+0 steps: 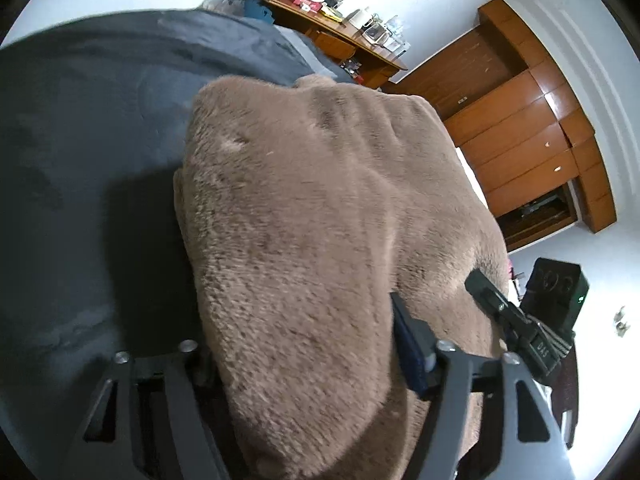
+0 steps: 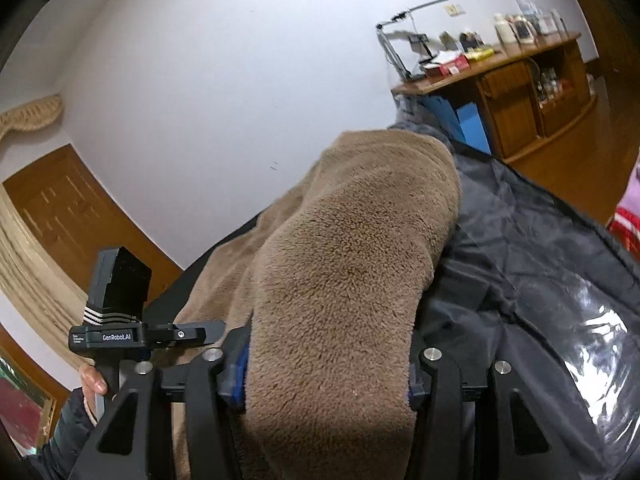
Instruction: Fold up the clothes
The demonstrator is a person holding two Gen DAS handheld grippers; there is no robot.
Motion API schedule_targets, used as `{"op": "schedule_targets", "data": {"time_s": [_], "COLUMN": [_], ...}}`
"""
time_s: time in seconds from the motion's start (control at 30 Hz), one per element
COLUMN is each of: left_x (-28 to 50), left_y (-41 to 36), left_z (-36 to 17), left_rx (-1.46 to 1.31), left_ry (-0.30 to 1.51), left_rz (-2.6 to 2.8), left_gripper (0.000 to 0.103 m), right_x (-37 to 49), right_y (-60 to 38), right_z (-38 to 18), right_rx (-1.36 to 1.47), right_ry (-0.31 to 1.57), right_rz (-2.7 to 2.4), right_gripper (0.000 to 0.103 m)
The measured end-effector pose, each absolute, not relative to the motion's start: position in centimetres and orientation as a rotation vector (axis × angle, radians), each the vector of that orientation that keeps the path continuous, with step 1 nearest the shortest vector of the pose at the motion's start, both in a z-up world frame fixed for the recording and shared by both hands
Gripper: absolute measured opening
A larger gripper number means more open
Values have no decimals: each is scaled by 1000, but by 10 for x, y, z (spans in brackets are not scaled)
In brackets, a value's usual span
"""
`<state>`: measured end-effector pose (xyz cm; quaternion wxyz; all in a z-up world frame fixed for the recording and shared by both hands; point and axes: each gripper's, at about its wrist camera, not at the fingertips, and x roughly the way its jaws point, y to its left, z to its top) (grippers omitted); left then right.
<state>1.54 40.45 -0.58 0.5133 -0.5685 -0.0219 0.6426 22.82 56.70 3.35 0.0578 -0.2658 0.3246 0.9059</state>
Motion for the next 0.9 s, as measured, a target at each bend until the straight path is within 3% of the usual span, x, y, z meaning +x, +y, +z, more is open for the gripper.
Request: {"op": "schedule_targets", "data": {"time_s": [0.17, 0.43, 0.53, 0.7, 0.9], "left_x": [29, 56, 44, 82, 115], "left_y": [407, 365, 413, 438, 416], "left_z": [-1, 42, 64, 73, 56], "left_rx": [-1342, -1170, -1096, -967, -905], "left_ry": [12, 9, 2, 122, 262], "left_rz": [1590, 1734, 1702, 1648, 1669], "left_gripper": [80, 81, 81, 81, 81], "right_x": [238, 277, 290, 319, 328], "right_y": [555, 513, 490, 471, 457], "right_z": [43, 73, 68, 57, 39], "right_rx": [-816, -670, -697, -725, -846], "right_ry": [867, 338, 211, 159, 105], "right_rz": [2683, 2663, 2641, 2613, 2549], "right_gripper": [80, 81, 81, 81, 81]}}
